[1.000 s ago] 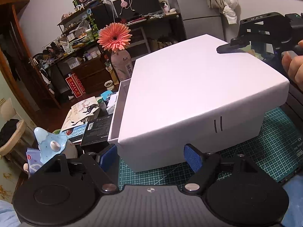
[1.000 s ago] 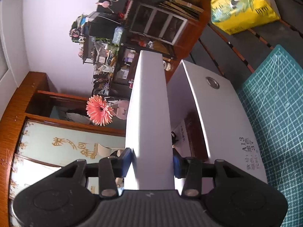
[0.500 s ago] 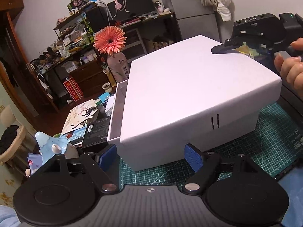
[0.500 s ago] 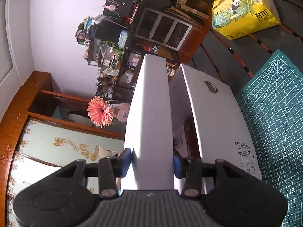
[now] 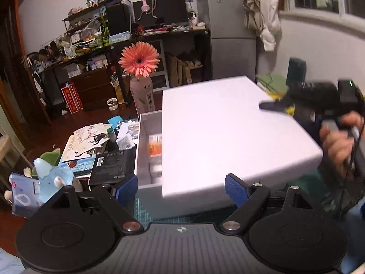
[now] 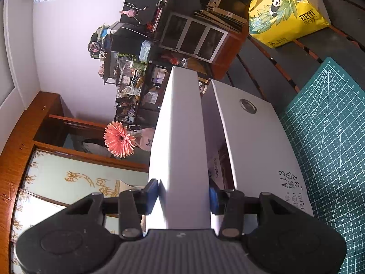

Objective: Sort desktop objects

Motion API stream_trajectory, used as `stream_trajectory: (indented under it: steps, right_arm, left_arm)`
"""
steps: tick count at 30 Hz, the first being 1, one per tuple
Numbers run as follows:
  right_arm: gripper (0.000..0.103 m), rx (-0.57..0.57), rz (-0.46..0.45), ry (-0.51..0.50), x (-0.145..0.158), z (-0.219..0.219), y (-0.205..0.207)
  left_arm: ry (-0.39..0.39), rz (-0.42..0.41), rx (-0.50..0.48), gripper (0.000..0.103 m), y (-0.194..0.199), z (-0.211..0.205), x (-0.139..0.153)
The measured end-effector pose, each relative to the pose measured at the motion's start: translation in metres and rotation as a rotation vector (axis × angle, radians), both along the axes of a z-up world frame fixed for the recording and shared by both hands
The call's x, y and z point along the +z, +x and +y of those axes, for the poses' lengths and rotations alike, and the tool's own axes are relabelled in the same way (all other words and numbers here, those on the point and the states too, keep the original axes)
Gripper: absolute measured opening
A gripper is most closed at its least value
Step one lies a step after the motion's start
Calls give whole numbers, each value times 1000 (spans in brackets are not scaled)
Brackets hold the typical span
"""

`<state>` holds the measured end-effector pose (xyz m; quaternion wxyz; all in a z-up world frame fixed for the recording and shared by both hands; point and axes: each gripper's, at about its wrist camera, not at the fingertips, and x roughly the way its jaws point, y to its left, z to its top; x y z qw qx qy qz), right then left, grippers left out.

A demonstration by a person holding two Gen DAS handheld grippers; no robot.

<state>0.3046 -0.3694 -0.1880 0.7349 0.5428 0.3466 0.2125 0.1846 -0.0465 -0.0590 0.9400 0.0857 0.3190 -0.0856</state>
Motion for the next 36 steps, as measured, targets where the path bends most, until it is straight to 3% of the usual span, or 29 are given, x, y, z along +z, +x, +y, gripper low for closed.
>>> stream_trajectory:
  steps: [6,11,17,20,24,28,36]
  right_arm:
    - [46,-2,3,-31,4,3,2]
    - [47,-5,5,-56,6,4,3]
    - [47,-5,11,-58,5,3,4]
    - [47,-3,15,-53,5,3,5]
    - [47,-5,24,-41,3,1,4]
    - [47,-3,31,-26,2,-1,5]
    - [46,-3,39,8,-1,-4,5]
  left_arm:
    - [-121,65,11,84,37,-7,16]
    - [-195,151,-74,84,51,-43,26]
    - [-142,167,-154,84,54,-107,32]
    - [-120,220,-150,84,61,-127,26]
    - [-118,281,-113,84,71,-133,19]
    - [-66,291,-88,84,75,-138,14]
    - [-34,294,-72,85,82,-151,5]
